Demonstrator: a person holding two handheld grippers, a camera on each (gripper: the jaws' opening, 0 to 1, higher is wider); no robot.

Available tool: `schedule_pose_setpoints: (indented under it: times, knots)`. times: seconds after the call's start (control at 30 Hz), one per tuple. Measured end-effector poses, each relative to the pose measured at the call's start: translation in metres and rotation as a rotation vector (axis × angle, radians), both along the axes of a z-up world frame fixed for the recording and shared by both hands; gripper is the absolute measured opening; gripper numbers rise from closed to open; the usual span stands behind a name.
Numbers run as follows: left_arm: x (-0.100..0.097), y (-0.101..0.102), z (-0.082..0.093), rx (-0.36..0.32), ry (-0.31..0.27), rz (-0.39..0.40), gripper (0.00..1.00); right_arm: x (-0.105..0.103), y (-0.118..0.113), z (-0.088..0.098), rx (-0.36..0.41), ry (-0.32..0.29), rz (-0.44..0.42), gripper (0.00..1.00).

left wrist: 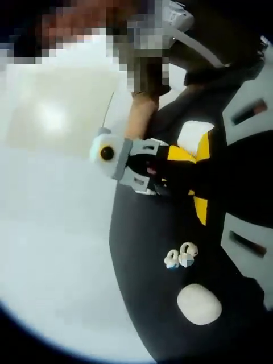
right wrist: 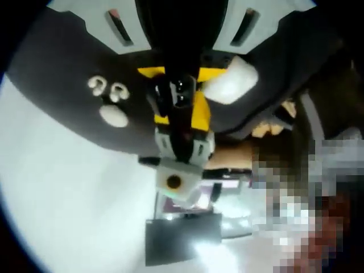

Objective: Pick up three earphones and place each one into its charging case using tactile feedback, ensure that each earphone is properly inserted and securely positioned inside the case.

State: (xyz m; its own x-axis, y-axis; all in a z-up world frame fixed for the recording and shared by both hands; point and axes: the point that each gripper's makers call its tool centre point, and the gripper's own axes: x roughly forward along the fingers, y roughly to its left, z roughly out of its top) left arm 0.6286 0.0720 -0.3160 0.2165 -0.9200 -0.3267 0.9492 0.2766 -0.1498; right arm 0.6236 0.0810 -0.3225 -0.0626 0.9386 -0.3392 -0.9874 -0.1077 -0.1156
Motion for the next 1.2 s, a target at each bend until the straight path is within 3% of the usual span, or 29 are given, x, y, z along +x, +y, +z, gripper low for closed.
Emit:
schedule_pose_setpoints:
  times: [0.1,0.2,0.4,0.53,0.63,0.73,0.83,0.9,1.1,1.13,1.2]
  knots:
    - [0.002,0.002,0.004,-0.024,-0.01,0.006,0.2,0.001,0.006,-0.001,-0.007,0.015,-0.02,0.19]
    - [0.001,0.006,0.001,0.009,-0.019,0.009,0.16,-0.001,0.011,-0.002,-0.007,0.013,-0.029,0.19]
    - [-0.006,0.011,0.002,0.031,-0.007,-0.002,0.14,0.0,0.0,-0.001,-0.007,0.04,-0.05,0.25]
    - [-0.013,0.02,0.002,0.047,-0.012,-0.012,0.14,0.006,-0.019,0.016,0.065,0.075,-0.078,0.26]
    - [-0.012,0.022,0.001,0.013,-0.01,-0.001,0.14,0.012,-0.027,0.027,0.114,0.125,-0.12,0.19]
    - [-0.009,0.021,0.003,0.021,-0.046,-0.002,0.14,0.01,-0.023,0.022,0.098,0.103,-0.11,0.16]
    - [-0.009,0.018,0.003,0.009,-0.045,0.0,0.15,0.003,-0.012,0.007,0.026,0.055,-0.069,0.17]
    - [-0.008,0.02,0.002,0.026,-0.062,0.003,0.15,0.003,-0.008,0.005,0.012,-0.005,-0.054,0.16]
    - [-0.011,0.016,-0.001,0.052,-0.101,-0.024,0.15,-0.001,-0.005,0.002,0.001,-0.016,-0.034,0.12]
    - [-0.011,0.017,0.0,0.05,-0.084,-0.026,0.15,-0.001,-0.007,0.004,0.003,-0.017,-0.03,0.12]
    - [-0.008,0.02,0.001,0.047,-0.065,-0.007,0.15,0.014,-0.012,0.017,0.058,0.061,-0.116,0.12]
